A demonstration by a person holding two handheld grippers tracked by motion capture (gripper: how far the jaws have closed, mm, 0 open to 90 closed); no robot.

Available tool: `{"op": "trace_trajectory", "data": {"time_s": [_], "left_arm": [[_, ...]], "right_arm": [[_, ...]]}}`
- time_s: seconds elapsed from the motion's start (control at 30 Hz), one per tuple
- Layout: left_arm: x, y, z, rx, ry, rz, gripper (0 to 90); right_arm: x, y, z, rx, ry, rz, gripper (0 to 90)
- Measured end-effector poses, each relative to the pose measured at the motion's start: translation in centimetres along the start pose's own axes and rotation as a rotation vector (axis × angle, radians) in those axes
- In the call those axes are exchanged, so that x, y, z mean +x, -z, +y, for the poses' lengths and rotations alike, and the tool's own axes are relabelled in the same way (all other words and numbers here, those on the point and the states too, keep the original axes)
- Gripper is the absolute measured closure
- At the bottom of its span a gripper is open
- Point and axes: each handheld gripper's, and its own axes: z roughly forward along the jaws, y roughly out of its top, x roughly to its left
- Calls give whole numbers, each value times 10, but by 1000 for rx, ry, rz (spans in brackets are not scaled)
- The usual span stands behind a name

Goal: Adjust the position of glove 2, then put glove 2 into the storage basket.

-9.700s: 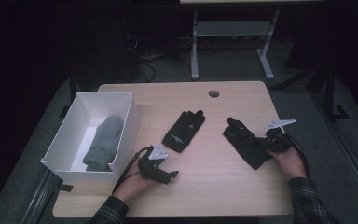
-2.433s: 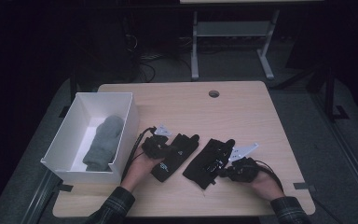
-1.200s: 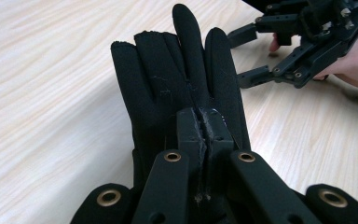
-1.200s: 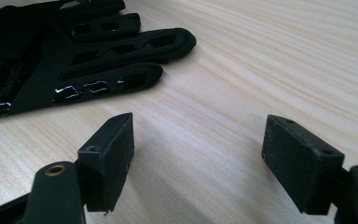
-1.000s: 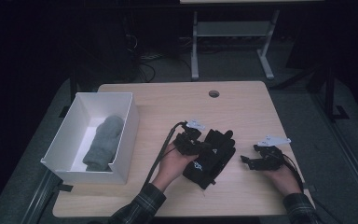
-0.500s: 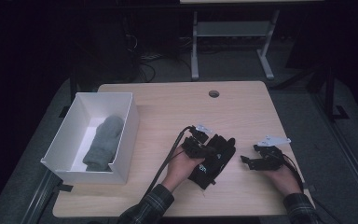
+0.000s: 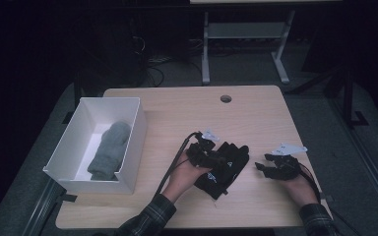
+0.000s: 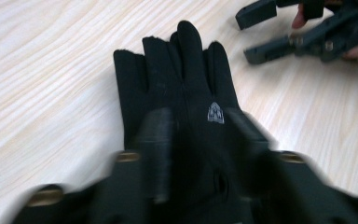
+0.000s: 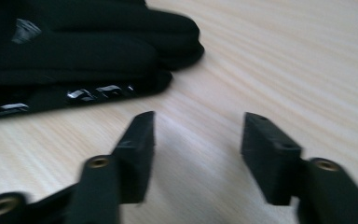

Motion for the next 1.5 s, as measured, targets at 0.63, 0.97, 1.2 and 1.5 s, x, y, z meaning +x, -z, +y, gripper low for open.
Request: {"op": "trace_trajectory", "data": {"time_s": [0.63,0.97,1.2,1.5], "left_arm": [[-38,-3,-44,75,-73,-134,895],[-22,-1,-57,154,-99,-55,895],[-6,12,-58,140,-81,-3,894],[9,26,-25,47,-180,-15,597]], "right_arm": [[13,-1,9,13,10,60,558],[6,-4,4,23,-16,43,377],[4,-4,3,21,-22,23,322],[0,-7,0,25,-28,6,246]]}}
